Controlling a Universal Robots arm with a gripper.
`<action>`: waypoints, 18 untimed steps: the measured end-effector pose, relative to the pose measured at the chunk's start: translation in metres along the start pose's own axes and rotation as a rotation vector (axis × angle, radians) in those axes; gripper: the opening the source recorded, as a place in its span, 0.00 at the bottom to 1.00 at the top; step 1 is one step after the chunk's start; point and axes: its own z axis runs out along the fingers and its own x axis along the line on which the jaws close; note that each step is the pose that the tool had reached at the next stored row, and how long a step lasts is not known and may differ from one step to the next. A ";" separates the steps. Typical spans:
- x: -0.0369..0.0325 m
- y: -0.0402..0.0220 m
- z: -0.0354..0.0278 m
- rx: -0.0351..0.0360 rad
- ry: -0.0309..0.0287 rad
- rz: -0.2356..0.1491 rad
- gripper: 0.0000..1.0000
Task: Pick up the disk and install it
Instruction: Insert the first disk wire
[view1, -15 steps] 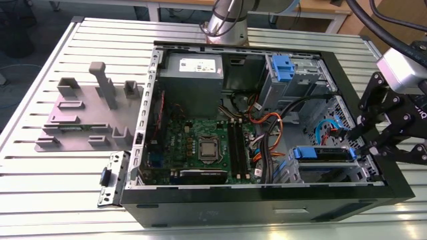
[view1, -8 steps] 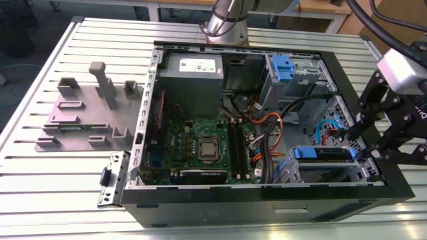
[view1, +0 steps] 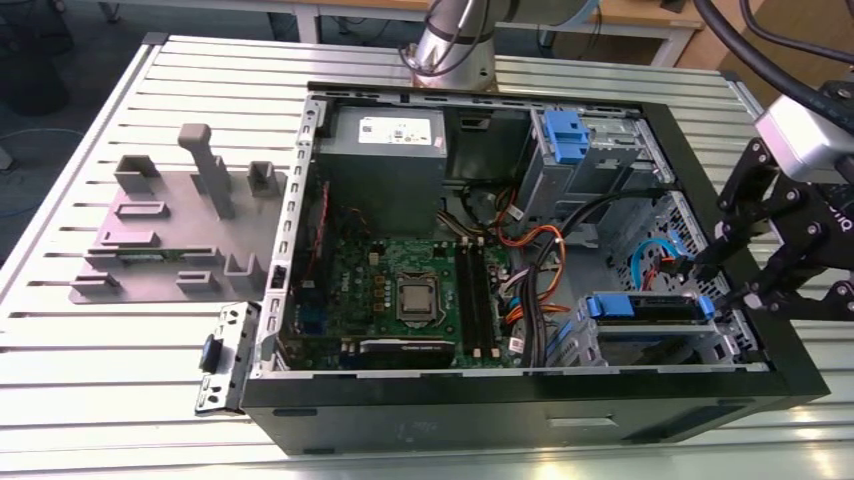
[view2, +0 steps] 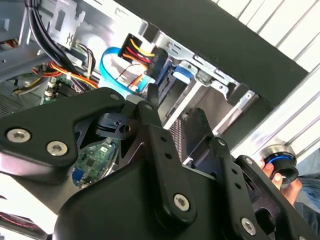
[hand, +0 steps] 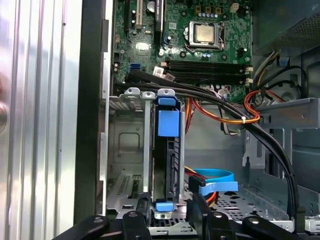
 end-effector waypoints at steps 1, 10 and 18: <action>-0.0015 -0.0009 0.0003 0.0000 0.0001 0.000 0.47; -0.0101 -0.0088 0.0055 -0.0003 0.0005 -0.001 0.47; -0.0164 -0.0133 0.0143 -0.0006 0.0039 -0.001 0.47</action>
